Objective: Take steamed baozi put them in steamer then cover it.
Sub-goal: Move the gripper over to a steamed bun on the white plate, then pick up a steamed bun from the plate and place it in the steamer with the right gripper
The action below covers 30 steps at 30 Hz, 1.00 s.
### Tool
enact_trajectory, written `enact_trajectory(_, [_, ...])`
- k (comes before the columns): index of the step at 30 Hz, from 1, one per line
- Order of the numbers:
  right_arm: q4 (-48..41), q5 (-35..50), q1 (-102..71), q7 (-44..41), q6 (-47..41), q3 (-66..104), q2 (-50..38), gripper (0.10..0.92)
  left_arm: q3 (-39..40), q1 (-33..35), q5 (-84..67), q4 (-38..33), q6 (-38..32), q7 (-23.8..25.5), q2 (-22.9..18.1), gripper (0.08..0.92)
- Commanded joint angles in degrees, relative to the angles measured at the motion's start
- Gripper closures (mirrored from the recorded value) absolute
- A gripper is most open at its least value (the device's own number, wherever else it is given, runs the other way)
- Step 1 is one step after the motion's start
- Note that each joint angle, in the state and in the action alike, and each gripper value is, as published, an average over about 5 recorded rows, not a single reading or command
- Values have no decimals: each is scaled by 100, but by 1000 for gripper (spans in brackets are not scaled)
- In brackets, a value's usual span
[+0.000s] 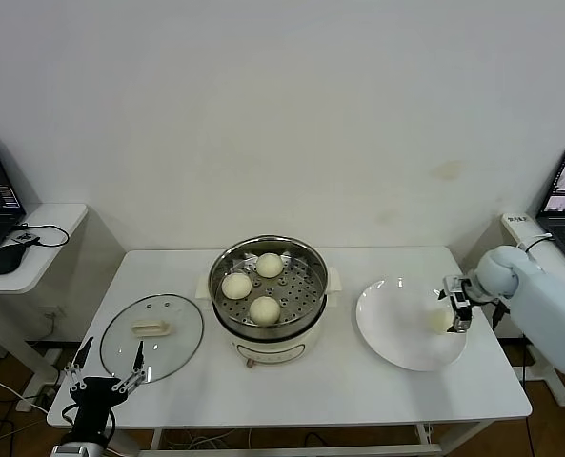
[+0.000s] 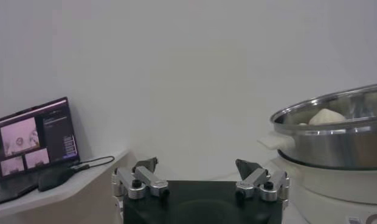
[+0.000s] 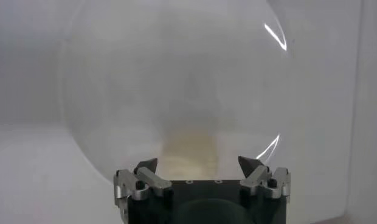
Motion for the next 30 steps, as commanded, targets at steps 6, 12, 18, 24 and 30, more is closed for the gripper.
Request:
enact_trajectory(6, [-569, -327, -83, 32, 36, 135, 377, 274, 10, -49, -5, 83, -2, 0, -7, 177])
enact_trajectory(12, [-522, -325, -50, -22, 24, 121, 353, 361, 5, -62, -13, 106, -5, -3, -1, 177])
enact_trajectory(18, [-237, -82, 143, -104, -97, -14, 181, 433, 4, -57, -11, 98, -6, -3, 2, 177])
enact_trajectory(24, [666, 641, 855, -221, -441, -720, -318, 459, 7, -75, -12, 70, 0, 1, 13, 177])
enact_trajectory(30, [1565, 1636, 2260, -304, -874, -1718, -627, 450, 50, -120, -13, 47, 7, 5, 26, 177])
